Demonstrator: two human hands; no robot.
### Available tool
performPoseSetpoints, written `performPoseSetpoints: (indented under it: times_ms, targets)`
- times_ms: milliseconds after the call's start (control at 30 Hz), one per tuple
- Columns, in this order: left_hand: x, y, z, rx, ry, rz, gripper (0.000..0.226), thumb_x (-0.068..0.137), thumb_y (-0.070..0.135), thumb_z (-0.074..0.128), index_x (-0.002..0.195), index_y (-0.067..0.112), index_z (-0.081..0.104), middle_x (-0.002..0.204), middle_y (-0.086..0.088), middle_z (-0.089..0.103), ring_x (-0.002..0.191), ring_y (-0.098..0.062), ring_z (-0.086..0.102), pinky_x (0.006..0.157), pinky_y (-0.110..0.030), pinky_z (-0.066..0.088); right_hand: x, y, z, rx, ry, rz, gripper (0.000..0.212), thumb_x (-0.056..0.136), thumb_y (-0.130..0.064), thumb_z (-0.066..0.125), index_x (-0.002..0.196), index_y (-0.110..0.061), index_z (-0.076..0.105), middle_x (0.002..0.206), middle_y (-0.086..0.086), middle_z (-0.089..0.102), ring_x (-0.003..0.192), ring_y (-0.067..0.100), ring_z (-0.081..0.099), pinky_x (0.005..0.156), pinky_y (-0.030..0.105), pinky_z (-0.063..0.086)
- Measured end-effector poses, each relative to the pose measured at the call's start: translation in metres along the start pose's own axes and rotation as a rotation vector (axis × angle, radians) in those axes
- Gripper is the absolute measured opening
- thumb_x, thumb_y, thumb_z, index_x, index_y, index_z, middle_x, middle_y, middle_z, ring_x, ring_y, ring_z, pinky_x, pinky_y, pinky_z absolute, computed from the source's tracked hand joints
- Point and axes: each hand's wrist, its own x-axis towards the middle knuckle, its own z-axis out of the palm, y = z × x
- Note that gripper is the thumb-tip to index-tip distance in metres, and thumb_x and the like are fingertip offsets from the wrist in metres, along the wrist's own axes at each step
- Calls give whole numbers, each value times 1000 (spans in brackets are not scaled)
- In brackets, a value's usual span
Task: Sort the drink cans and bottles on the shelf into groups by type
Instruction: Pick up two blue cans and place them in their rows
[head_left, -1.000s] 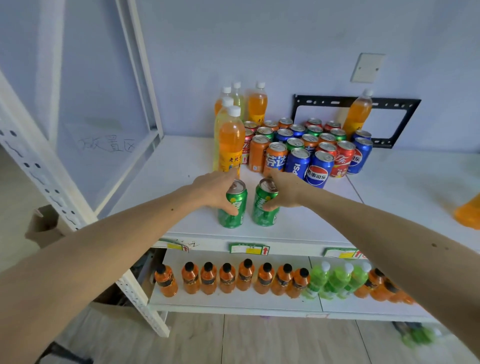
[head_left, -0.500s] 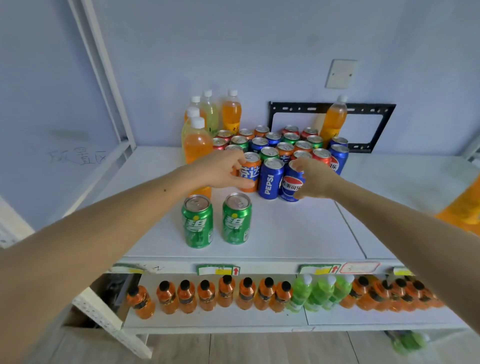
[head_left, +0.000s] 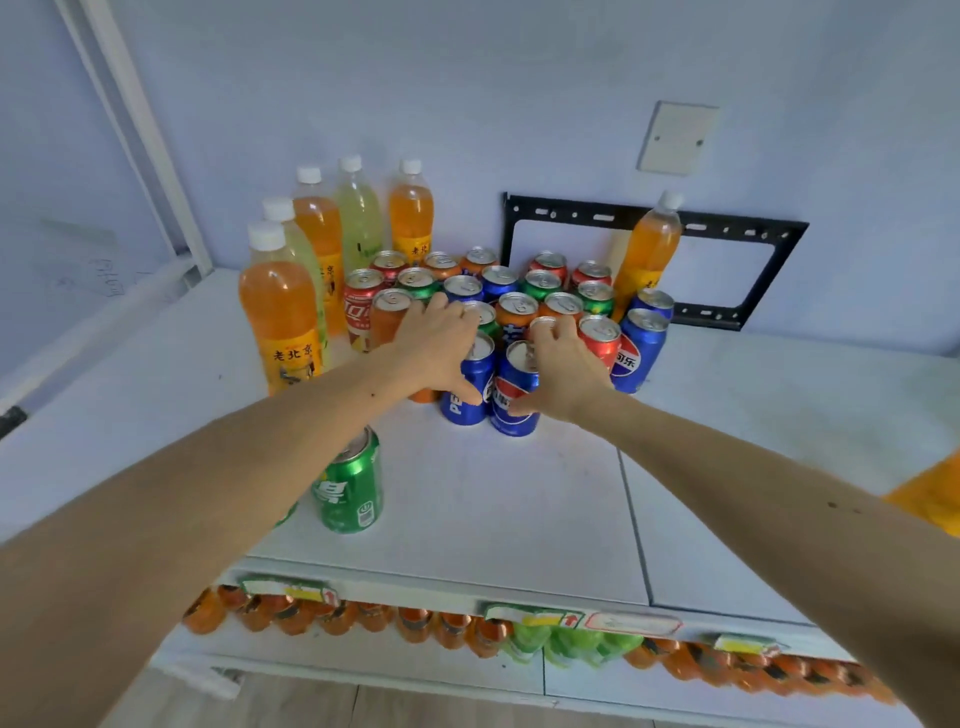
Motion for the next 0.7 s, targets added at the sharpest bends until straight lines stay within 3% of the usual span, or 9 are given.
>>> performPoseSetpoints:
  times_ms: [167,300,433,567,700]
  targets:
    - [1,12,8,77,71,-71,98,61,67,75,134,12,39,132,-8,51,122,-27,43,101,-43,35,-2,2,8,41,32,-29,86,61,-46,85,126,-16,37,128,8,47,106,23,56,74,32,56]
    - [-5,16,9,78,89,-132,90,58,69,75,124,13,51,120,-7,55,113,-26,44,94,-39,37,-13,8,6,122,-22,-43,77,67,-40,84,121,-19,33,111,3,61,92,21,62,67,33,55]
    - [-19,24,5,36,126,-77,85,54,64,79,121,17,54,119,-6,53,111,-26,44,89,-38,42,-37,30,-8,187,-38,9,75,67,-37,84,118,-22,33,111,0,59,96,20,60,71,35,54]
    - [-33,51,-9,-209,124,33,87,51,51,87,122,19,50,122,-7,49,113,-26,46,85,-39,49,-70,70,-36,251,-55,94,84,64,-30,87,128,-20,33,121,4,58,108,27,60,83,36,54]
    - [-36,95,-21,-478,12,203,78,51,38,91,116,23,50,117,2,61,105,-19,58,82,-38,54,-108,116,-56,272,-78,181,80,65,-22,87,130,-17,41,128,6,57,114,24,55,86,31,48]
